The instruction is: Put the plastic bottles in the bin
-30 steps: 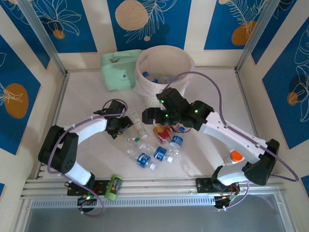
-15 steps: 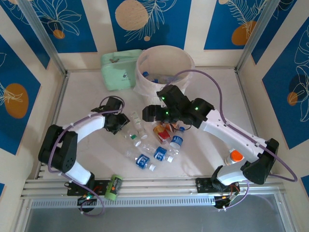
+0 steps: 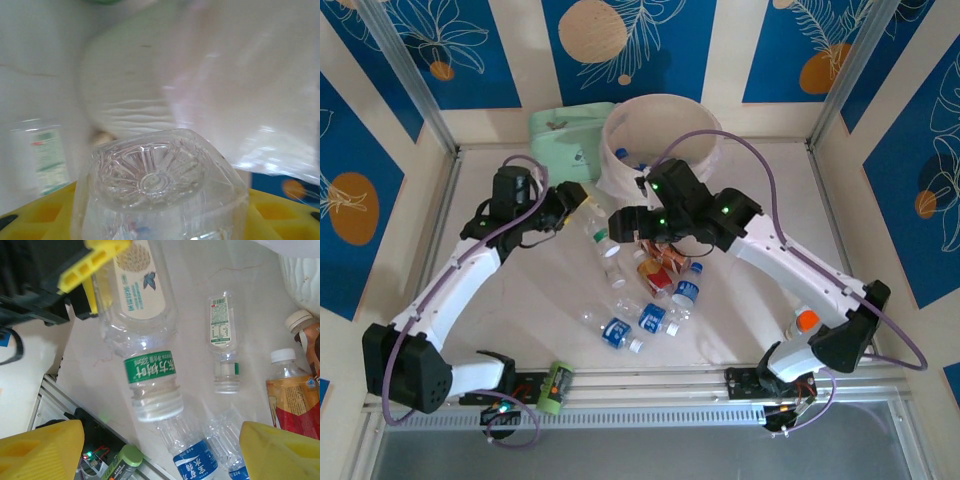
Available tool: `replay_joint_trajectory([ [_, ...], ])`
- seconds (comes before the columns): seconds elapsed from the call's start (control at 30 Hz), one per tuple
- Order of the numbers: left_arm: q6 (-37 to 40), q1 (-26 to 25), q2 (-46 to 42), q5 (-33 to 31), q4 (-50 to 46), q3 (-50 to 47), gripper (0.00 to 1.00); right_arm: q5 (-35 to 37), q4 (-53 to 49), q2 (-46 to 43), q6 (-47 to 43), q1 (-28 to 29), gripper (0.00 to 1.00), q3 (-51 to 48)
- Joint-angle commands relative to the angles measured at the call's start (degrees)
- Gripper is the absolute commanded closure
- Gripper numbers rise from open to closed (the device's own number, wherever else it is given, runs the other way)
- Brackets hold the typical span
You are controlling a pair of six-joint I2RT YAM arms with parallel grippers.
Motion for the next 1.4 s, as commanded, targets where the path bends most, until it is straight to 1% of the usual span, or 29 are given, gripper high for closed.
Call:
replay_joint_trajectory([
  [0.0, -1.38, 0.56, -0.55, 10.17, 7.81, 1.63, 0.62, -1.98, -2.20, 0.82, -2.77, 0.91, 0.19, 2.87],
  [0.07, -2.09, 0.55, -0.78, 11.77, 9.92, 1.63, 0.62, -1.30, -2.26, 1.41, -2.98, 1.38, 0.19, 3.52],
  [0.13, -2.19, 0.56, -0.36, 14.26, 12.13, 1.83, 0.62, -0.41, -2.63, 2.19, -3.17, 1.74, 0.21, 4.31],
  [0.23, -3.20, 0.55, 0.05, 16.16, 14.06, 1.67, 0.62, -0.03, -3.11, 3.19, -3.58, 2.26, 0.23, 5.16],
  [0.4, -7.90, 0.49, 0.38, 18.12, 20.88, -0.10, 0.62, 1.30, -4.05, 4.45, -3.91, 3.14, 0.29, 5.89],
  [0.53, -10.59, 0.54, 0.61, 18.78, 24.95, -1.50, 0.62, 1.27, -3.87, 5.04, -3.87, 3.69, 0.38, 6.19],
  [0.63, -12.04, 0.54, 0.80, 19.08, 27.05, -2.32, 0.63, 2.09, -4.18, 5.55, -3.87, 4.25, 0.47, 6.66],
  [0.77, -11.23, 0.56, 0.66, 19.06, 26.19, -2.58, 0.64, 3.43, -4.82, 5.84, -3.78, 4.45, 0.60, 7.48],
  [0.8, -10.85, 0.55, 0.64, 18.97, 25.78, -2.46, 0.62, 3.77, -4.97, 5.86, -3.70, 4.44, 0.63, 7.67],
  [0.83, -10.70, 0.56, 0.54, 18.89, 25.65, -2.46, 0.59, 4.00, -5.01, 5.75, -3.69, 4.46, 0.66, 7.68],
  [0.87, -10.74, 0.55, 0.42, 18.71, 25.63, -2.46, 0.48, 4.40, -5.10, 5.55, -3.63, 4.47, 0.68, 7.68],
  [0.9, -10.46, 0.55, -0.03, 18.40, 25.63, -2.39, 0.32, 4.86, -5.10, 5.38, -3.48, 4.48, 0.71, 7.68],
  [0.93, -9.99, 0.64, -0.43, 17.90, 25.35, -2.37, 0.21, 5.46, -5.23, 5.27, -3.31, 4.40, 0.72, 7.72],
  [0.97, -9.28, 0.63, -1.09, 17.25, 24.68, -2.28, 0.04, 5.88, -5.51, 5.20, -3.05, 4.35, 0.74, 8.12],
  [1.0, -8.22, 0.58, -1.84, 16.26, 23.56, -1.93, 0.00, 6.08, -5.98, 5.24, -2.83, 4.11, 0.76, 8.88],
  [1.03, -6.89, 0.62, -2.65, 15.35, 21.67, -1.47, 0.00, 6.25, -6.42, 5.24, -2.69, 3.94, 0.76, 9.75],
  [1.1, -2.85, 0.57, -4.62, 11.39, 15.60, 0.54, 0.00, 7.04, -7.09, 5.16, -2.92, 3.39, 0.77, 12.40],
  [1.13, -0.81, 0.63, -5.72, 8.66, 12.23, 1.48, 0.00, 7.37, -7.43, 5.23, -3.20, 3.08, 0.77, 13.84],
  [1.2, 3.93, 0.59, -8.43, 1.00, 4.48, 3.57, 0.00, 8.11, -8.15, 5.49, -3.69, 1.94, 0.78, 17.12],
  [1.27, 7.12, 0.62, -10.60, -5.28, -0.40, 4.77, 0.00, 8.95, -8.76, 6.01, -3.85, 0.45, 0.78, 20.12],
  [1.37, 10.44, 0.73, -12.49, -10.97, -5.80, 5.74, 0.00, 9.71, -9.65, 7.52, -4.30, -2.05, 0.78, 25.19],
])
